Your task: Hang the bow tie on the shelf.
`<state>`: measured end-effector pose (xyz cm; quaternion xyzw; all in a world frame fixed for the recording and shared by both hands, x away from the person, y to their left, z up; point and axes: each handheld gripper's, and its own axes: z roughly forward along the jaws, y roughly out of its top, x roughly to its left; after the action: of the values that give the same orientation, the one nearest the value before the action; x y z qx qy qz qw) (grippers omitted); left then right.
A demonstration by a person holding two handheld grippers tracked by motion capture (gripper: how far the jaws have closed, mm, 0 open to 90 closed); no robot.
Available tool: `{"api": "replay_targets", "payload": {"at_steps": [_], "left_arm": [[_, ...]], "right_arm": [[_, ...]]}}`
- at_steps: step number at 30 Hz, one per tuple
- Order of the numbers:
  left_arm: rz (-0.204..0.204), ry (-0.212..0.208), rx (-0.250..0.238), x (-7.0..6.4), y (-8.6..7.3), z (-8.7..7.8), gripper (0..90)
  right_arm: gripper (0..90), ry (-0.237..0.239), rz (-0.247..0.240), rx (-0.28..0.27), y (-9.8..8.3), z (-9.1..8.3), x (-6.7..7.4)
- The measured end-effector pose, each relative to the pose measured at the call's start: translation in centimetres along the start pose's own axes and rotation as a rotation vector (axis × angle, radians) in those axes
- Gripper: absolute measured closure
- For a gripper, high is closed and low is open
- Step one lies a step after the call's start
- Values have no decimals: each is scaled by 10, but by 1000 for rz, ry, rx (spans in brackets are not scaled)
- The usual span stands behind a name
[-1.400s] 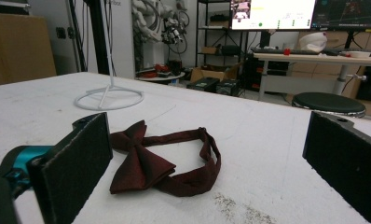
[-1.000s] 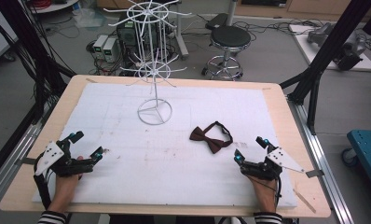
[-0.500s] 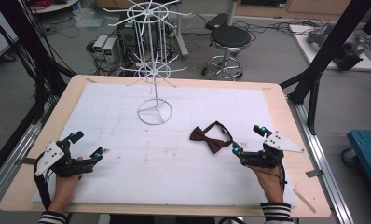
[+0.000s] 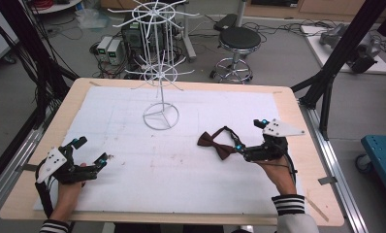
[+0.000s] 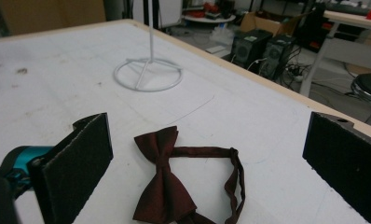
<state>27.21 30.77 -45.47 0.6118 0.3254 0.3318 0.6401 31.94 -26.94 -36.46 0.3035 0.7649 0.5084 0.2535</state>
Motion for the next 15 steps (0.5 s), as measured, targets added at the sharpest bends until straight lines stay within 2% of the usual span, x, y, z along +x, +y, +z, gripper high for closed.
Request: {"api": "replay_targets", "payload": {"at_steps": [5, 7, 10, 15], "left_arm": [[0, 0, 0, 0, 0, 0, 17], [0, 0, 1, 0, 0, 0, 17], [-1, 0, 1, 0, 0, 0, 17], [-2, 0, 0, 0, 0, 0, 17]], "right_arm": [[6, 19, -33, 44, 9, 7, -2], [6, 37, -30, 75, 14, 13, -4], [6, 48, -28, 79, 17, 17, -5], [6, 74, -32, 143, 23, 30, -7]]}}
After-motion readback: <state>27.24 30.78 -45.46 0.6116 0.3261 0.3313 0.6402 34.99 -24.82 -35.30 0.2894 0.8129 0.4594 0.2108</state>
